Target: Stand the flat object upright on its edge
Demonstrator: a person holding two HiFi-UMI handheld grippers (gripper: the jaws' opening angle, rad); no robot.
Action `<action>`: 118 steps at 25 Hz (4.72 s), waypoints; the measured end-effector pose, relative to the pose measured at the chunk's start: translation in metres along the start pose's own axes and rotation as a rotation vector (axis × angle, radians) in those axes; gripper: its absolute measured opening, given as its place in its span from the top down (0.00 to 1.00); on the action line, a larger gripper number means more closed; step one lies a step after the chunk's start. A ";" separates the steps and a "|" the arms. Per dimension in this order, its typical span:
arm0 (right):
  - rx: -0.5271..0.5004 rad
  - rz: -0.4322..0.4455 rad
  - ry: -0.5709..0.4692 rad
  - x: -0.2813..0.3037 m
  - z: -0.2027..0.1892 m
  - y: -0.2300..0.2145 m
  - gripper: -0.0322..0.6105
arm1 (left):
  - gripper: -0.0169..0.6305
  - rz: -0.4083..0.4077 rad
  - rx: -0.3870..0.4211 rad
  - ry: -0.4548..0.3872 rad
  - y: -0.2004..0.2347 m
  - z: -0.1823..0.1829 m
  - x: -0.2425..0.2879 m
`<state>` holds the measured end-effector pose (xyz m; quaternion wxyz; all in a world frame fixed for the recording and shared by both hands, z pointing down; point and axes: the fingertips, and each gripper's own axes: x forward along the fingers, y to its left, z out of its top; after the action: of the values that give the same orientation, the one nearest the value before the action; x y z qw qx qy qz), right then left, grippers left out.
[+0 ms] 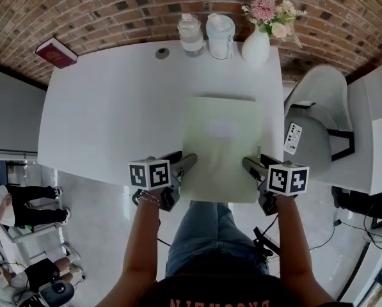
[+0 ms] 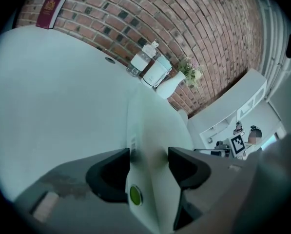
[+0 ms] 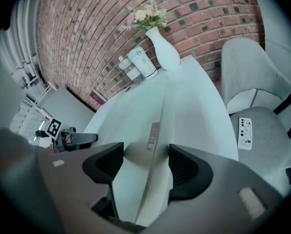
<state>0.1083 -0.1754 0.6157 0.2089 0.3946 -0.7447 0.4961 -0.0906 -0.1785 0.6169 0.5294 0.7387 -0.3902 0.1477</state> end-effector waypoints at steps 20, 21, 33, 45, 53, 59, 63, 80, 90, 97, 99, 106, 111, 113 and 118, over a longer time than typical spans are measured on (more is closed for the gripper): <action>0.080 0.059 0.056 0.019 0.005 -0.006 0.38 | 0.50 -0.149 -0.188 -0.010 0.008 -0.003 0.016; 0.084 0.056 0.054 0.019 0.005 -0.006 0.39 | 0.50 -0.147 -0.186 -0.011 0.008 -0.003 0.016; 0.108 0.056 0.022 -0.001 0.012 0.010 0.41 | 0.51 -0.129 -0.154 -0.046 -0.009 0.008 -0.002; 0.064 0.055 -0.023 -0.020 0.035 0.033 0.41 | 0.51 -0.145 -0.115 -0.102 -0.027 0.032 -0.025; 0.021 0.058 -0.067 -0.033 0.057 0.049 0.41 | 0.51 -0.164 -0.066 -0.137 -0.041 0.053 -0.039; -0.003 0.052 -0.130 -0.047 0.079 0.059 0.41 | 0.51 -0.188 -0.012 -0.167 -0.057 0.077 -0.046; -0.019 0.052 -0.171 -0.059 0.091 0.065 0.41 | 0.51 -0.201 0.032 -0.183 -0.070 0.091 -0.051; -0.198 0.024 -0.358 -0.098 0.140 0.098 0.42 | 0.51 -0.253 0.238 -0.277 -0.114 0.141 -0.082; -0.314 0.017 -0.522 -0.119 0.170 0.126 0.42 | 0.51 -0.270 0.380 -0.384 -0.133 0.171 -0.104; -0.424 -0.004 -0.633 -0.136 0.189 0.141 0.41 | 0.51 -0.289 0.519 -0.469 -0.151 0.188 -0.118; -0.460 -0.017 -0.658 -0.141 0.194 0.144 0.41 | 0.51 -0.291 0.553 -0.487 -0.156 0.192 -0.120; -0.583 -0.100 -0.708 -0.154 0.209 0.149 0.40 | 0.51 -0.253 0.707 -0.527 -0.173 0.201 -0.120; -0.652 -0.169 -0.715 -0.158 0.217 0.146 0.40 | 0.51 -0.194 0.803 -0.529 -0.180 0.206 -0.115; -0.674 -0.193 -0.718 -0.159 0.221 0.146 0.40 | 0.51 -0.173 0.826 -0.530 -0.182 0.209 -0.114; -0.711 -0.248 -0.720 -0.158 0.230 0.144 0.40 | 0.51 -0.128 0.859 -0.531 -0.184 0.216 -0.108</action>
<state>0.1071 -0.2952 0.3250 0.1180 0.5302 -0.8395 0.0171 -0.0686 -0.3022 0.3404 0.0687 0.9241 -0.3694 0.0693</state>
